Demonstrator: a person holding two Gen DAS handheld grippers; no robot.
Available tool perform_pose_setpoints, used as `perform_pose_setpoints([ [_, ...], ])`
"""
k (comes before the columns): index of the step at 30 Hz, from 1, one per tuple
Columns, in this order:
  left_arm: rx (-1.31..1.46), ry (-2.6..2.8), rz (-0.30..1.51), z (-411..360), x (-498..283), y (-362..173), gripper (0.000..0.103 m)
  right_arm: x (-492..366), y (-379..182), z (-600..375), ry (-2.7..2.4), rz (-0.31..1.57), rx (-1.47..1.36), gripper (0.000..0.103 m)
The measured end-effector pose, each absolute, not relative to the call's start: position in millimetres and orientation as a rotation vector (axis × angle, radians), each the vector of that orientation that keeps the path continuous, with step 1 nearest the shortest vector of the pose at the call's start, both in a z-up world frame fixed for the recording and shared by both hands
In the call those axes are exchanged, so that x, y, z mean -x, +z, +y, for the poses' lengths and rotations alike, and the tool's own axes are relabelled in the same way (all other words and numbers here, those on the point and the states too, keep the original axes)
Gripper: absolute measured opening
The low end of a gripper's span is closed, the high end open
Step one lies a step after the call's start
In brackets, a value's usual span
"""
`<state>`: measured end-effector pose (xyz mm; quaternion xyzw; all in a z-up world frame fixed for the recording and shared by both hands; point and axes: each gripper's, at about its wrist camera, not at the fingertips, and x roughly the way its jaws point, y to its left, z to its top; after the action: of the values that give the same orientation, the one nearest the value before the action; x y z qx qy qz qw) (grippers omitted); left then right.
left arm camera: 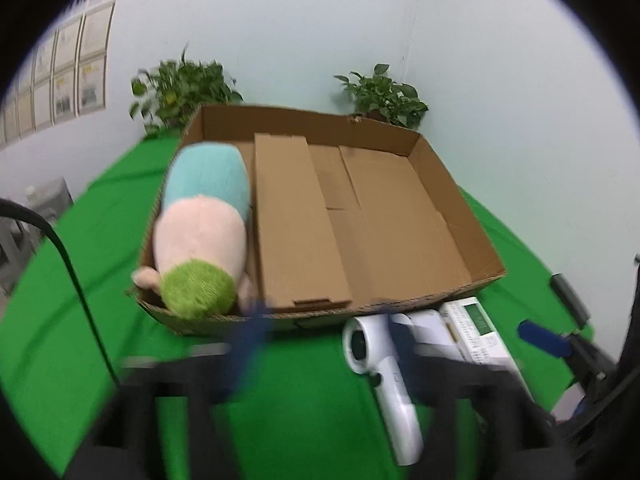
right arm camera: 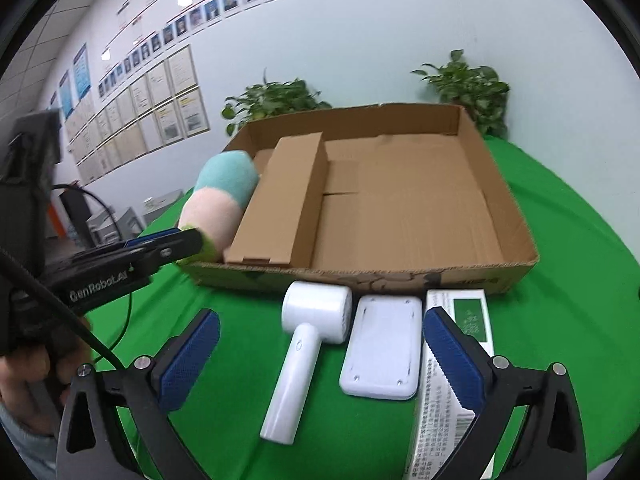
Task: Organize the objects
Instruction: 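Grasp the white hair dryer handle with the left tool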
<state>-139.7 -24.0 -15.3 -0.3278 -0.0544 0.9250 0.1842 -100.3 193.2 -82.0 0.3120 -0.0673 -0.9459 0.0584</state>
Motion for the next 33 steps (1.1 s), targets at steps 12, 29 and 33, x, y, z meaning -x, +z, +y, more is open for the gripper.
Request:
perform_pose_setpoints([
  [12,1.132,2.223,-0.390,-16.1,162.6,-65.1,0.093,87.7,-132.1,170.6,-2.714,-0.169,-1.110,0.095],
  [29,1.327,1.967,-0.378,24.2,165.1,-113.3,0.071,101.0,-165.9,149.1,-2.628,-0.074,-1.270,0.031],
  [33,1.351,1.939,-0.373,26.6,151.7,-119.4,0.070,84.9,-162.3,154.2,-2.595,-0.083,-1.287,0.027],
])
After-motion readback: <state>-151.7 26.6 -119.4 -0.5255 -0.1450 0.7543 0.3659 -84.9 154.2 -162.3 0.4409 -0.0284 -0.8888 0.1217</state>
